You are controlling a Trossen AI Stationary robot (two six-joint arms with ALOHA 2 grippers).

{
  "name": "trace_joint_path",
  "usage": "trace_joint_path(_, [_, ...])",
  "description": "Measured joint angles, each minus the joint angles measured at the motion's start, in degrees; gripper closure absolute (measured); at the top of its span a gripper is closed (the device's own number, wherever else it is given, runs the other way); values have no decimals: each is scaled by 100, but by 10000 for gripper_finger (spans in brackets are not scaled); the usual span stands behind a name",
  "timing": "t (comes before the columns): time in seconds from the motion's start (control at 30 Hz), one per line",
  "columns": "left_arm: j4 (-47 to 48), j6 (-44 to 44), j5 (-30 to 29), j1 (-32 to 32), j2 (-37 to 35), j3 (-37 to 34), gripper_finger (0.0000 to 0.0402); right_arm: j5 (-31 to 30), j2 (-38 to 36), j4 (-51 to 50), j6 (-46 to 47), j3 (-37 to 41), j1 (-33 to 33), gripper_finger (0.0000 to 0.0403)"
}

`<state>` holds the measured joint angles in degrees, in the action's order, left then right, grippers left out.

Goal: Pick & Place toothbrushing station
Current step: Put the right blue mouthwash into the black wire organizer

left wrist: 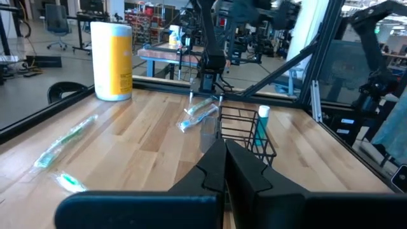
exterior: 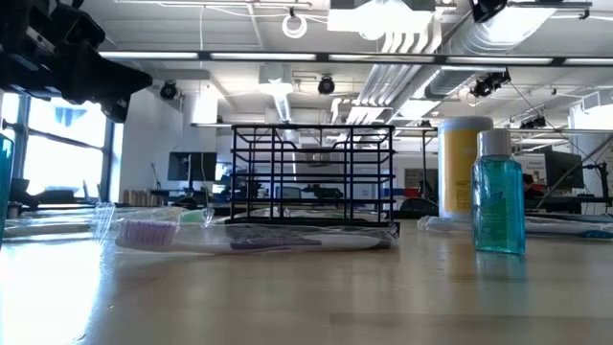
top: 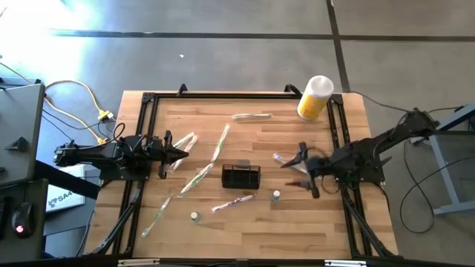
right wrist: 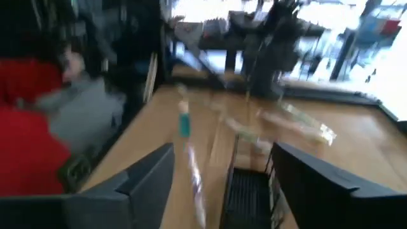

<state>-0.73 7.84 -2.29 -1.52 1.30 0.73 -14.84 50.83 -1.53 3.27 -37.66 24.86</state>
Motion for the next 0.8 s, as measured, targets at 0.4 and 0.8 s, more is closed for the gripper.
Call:
trace_joint_path(0.4, [-81,-48,-325,0,33,0,278,-529,1884,-3134,2672,-1777,283,120])
trace_joint_path(0.8, [-69,-403,-340,0,35,0,220,289,2869,-2996,3311,-1774,171,137])
